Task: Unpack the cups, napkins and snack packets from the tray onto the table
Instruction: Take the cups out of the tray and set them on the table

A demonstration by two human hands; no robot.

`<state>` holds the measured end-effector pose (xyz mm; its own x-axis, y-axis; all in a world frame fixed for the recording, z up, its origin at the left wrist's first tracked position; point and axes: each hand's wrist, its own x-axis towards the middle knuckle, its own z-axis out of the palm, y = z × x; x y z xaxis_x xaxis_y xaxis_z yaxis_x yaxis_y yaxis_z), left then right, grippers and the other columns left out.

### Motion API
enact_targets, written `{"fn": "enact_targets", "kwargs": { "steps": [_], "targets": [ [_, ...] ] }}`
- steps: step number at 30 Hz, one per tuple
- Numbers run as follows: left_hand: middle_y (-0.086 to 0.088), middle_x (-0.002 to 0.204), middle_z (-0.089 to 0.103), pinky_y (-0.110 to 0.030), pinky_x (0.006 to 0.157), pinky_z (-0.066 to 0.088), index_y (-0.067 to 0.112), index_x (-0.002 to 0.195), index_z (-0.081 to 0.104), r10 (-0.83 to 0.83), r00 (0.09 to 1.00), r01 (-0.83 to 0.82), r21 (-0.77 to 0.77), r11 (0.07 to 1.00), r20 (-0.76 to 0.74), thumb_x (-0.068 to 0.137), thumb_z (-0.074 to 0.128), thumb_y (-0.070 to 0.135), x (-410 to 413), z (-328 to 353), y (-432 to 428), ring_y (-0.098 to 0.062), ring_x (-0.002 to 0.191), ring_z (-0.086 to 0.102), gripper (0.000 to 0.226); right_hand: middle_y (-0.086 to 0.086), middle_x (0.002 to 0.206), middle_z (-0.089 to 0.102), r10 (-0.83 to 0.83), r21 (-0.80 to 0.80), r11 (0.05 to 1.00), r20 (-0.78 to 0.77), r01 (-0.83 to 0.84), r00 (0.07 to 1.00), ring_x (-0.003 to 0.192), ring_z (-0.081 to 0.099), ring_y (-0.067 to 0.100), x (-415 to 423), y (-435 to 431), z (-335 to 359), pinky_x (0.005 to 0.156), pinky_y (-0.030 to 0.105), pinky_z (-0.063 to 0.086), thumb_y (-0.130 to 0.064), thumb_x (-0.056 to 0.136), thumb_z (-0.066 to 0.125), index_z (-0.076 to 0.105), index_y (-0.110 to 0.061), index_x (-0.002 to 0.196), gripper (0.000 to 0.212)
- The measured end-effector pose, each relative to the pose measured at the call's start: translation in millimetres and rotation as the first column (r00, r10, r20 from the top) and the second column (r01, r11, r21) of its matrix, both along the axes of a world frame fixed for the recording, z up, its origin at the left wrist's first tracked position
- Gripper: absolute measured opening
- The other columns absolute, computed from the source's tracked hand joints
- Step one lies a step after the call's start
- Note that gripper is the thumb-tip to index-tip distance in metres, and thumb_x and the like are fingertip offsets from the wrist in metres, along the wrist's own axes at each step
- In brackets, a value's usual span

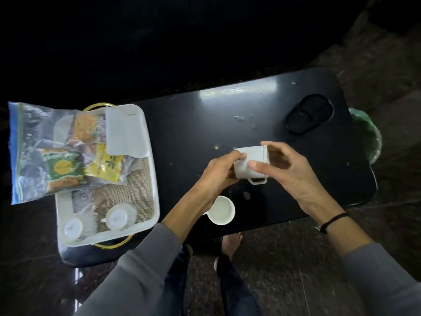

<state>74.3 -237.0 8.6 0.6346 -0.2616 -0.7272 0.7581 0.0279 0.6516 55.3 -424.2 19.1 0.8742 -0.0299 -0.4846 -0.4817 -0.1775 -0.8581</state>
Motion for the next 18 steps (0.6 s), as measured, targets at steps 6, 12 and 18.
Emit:
{"fn": "enact_targets", "kwargs": {
  "steps": [6, 12, 18],
  "targets": [
    [0.007, 0.109, 0.077, -0.039, 0.105, 0.052, 0.033, 0.103, 0.076, -0.168, 0.985, 0.152, 0.259, 0.954, 0.042, 0.081, 0.066, 0.032, -13, -22, -23, -0.011, 0.108, 0.070, 0.024, -0.013, 0.129, 0.062, 0.295, -0.478, 0.846, 0.053, -0.234, 0.954, 0.114, 0.061, 0.009, -26, -35, -18, 0.095, 0.028, 0.051, -0.037, 0.069, 0.092, 0.060, -0.029, 0.134, 0.073],
    [0.004, 0.126, 0.071, -0.030, 0.106, 0.050, 0.019, 0.129, 0.068, -0.331, 0.941, 0.276, 0.406, 0.871, 0.071, 0.094, 0.055, 0.008, -25, -38, -24, -0.009, 0.118, 0.065, 0.038, -0.006, 0.136, 0.061, 0.529, -0.649, 0.655, 0.030, -0.386, 0.848, 0.123, 0.056, 0.020, -44, -38, -39, 0.097, 0.034, 0.047, -0.032, 0.068, 0.089, 0.056, -0.023, 0.139, 0.079],
    [0.004, 0.121, 0.071, -0.016, 0.092, 0.046, 0.017, 0.127, 0.068, -0.401, 0.906, 0.273, 0.535, 0.800, 0.138, 0.095, 0.055, 0.002, -28, -40, -23, -0.008, 0.111, 0.065, 0.038, -0.005, 0.133, 0.062, 0.655, -0.721, 0.534, 0.022, -0.442, 0.755, 0.118, 0.057, 0.021, -50, -28, -51, 0.093, 0.034, 0.048, -0.027, 0.067, 0.086, 0.057, -0.021, 0.137, 0.075]
  ]
}}
